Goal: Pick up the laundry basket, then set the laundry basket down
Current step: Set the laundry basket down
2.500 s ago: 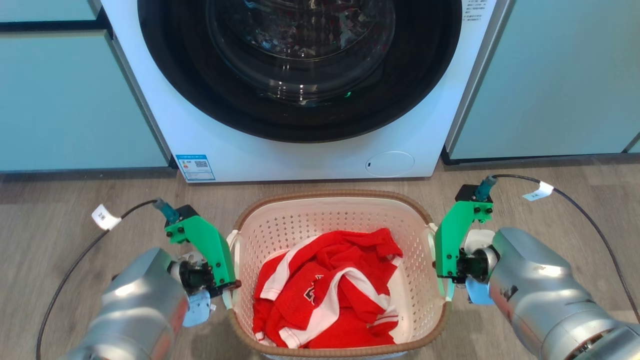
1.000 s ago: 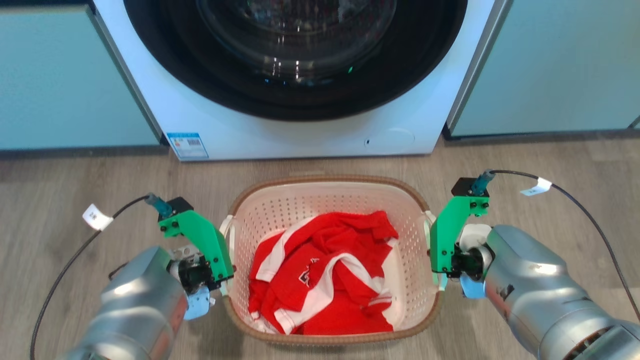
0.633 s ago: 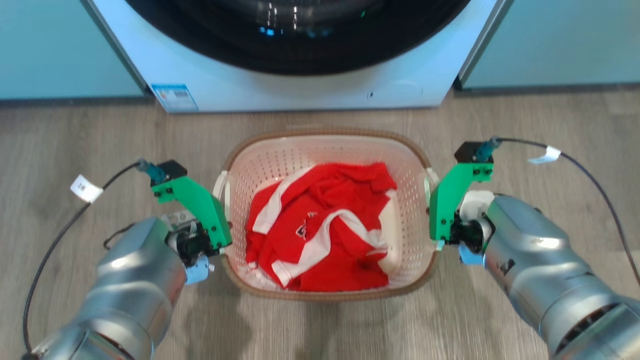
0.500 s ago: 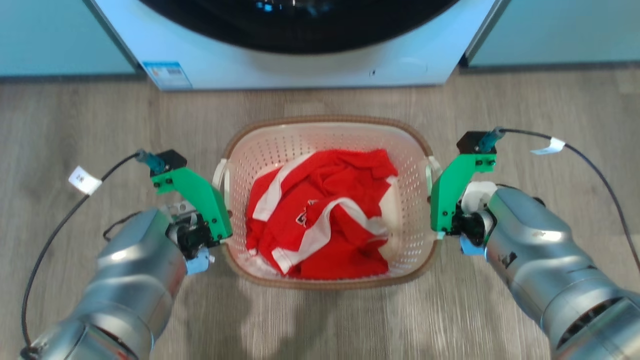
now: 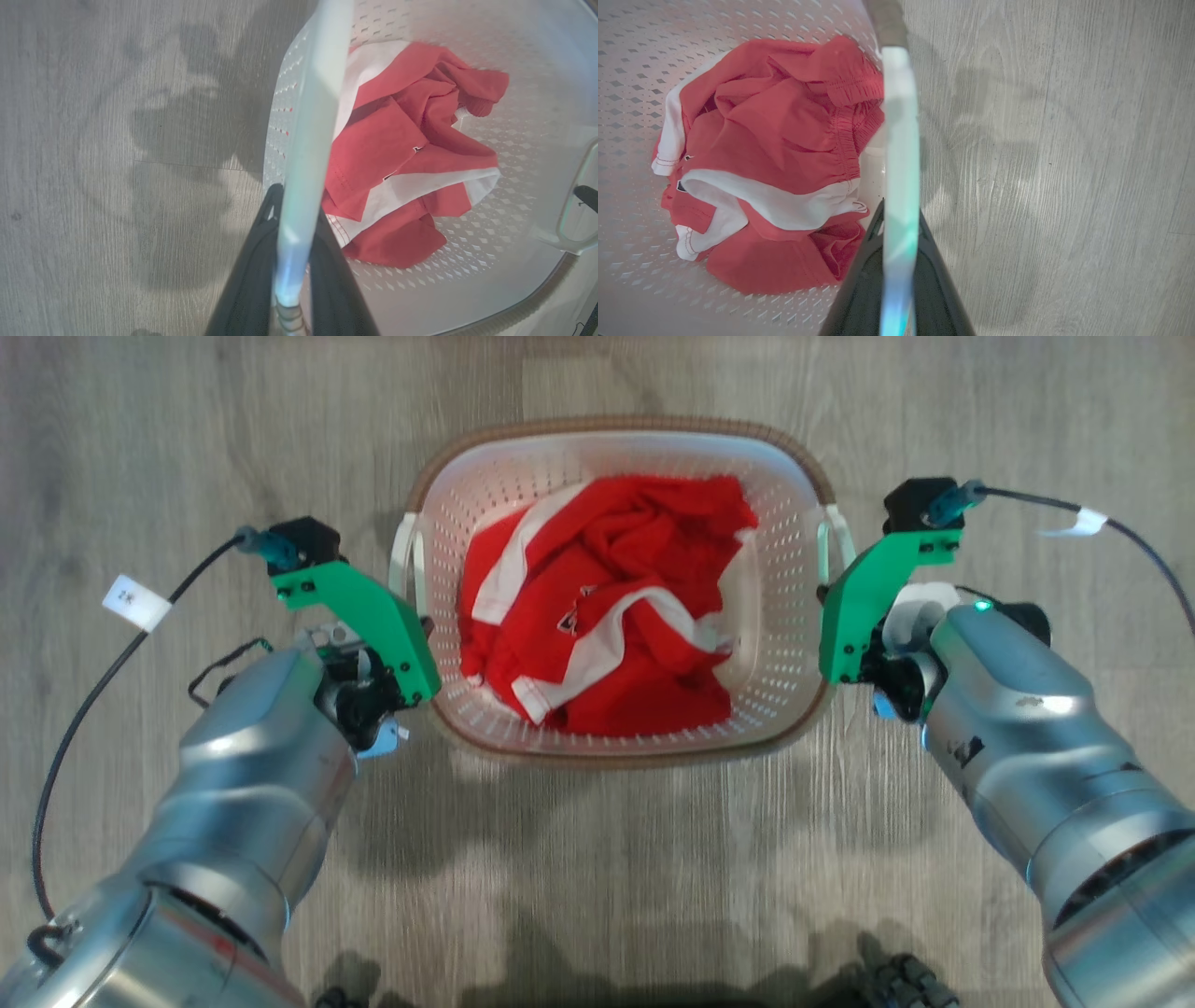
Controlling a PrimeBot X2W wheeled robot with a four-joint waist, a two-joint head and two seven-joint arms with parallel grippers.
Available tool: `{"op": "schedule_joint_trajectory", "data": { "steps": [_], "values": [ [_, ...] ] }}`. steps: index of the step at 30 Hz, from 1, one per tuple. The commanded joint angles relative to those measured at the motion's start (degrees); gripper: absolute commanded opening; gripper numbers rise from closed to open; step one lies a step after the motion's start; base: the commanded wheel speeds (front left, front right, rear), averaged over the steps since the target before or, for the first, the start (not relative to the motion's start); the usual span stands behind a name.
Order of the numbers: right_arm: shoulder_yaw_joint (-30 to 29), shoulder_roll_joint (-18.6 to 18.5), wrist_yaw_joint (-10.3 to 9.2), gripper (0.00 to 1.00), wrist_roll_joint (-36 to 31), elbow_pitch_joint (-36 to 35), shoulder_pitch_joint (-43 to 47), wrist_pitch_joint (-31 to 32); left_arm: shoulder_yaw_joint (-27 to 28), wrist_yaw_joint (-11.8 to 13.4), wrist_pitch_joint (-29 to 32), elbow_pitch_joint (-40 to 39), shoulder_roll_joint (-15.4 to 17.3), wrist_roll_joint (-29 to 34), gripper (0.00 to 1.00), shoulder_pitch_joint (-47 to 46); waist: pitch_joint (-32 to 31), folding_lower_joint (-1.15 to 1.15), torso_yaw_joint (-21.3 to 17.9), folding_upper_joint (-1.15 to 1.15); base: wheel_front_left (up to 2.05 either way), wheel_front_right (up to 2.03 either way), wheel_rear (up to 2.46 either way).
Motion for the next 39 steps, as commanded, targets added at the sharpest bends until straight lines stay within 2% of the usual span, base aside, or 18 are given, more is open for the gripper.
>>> {"op": "schedule_joint_trajectory", "data": {
  "steps": [1, 11, 25, 39],
  "values": [
    [0.58, -0.78, -0.1, 0.0, -0.87, 0.23, 0.23, -1.59, 1.23, -0.35, -1.95, -1.14, 1.46, -0.03, 0.0, -3.6, 3.94, -0.02, 0.58, 0.0, 0.0, 0.0, 0.0],
    [-0.85, -1.8, -0.1, 0.0, -3.5, 0.86, -2.65, -8.0, 0.26, -0.41, -5.49, -1.83, 0.82, 0.45, 0.0, -5.8, 10.97, -0.02, 1.05, 0.0, 0.0, 0.0, 0.0],
    [-5.18, -3.25, -0.1, 0.0, -7.72, 0.9, -2.88, -6.99, -1.1, -0.42, -6.34, -2.85, 0.53, -0.33, 0.0, -6.4, 14.51, -0.02, 1.25, 0.0, 0.0, 0.0, 0.0],
    [-9.97, -2.63, -0.1, 0.0, -12.16, 0.91, -2.05, -6.15, -2.31, -0.42, -5.9, -2.76, 0.38, -1.7, 0.0, -6.17, 14.9, -0.02, 1.51, 0.0, 0.0, 0.0, 0.0]
  ]
}}
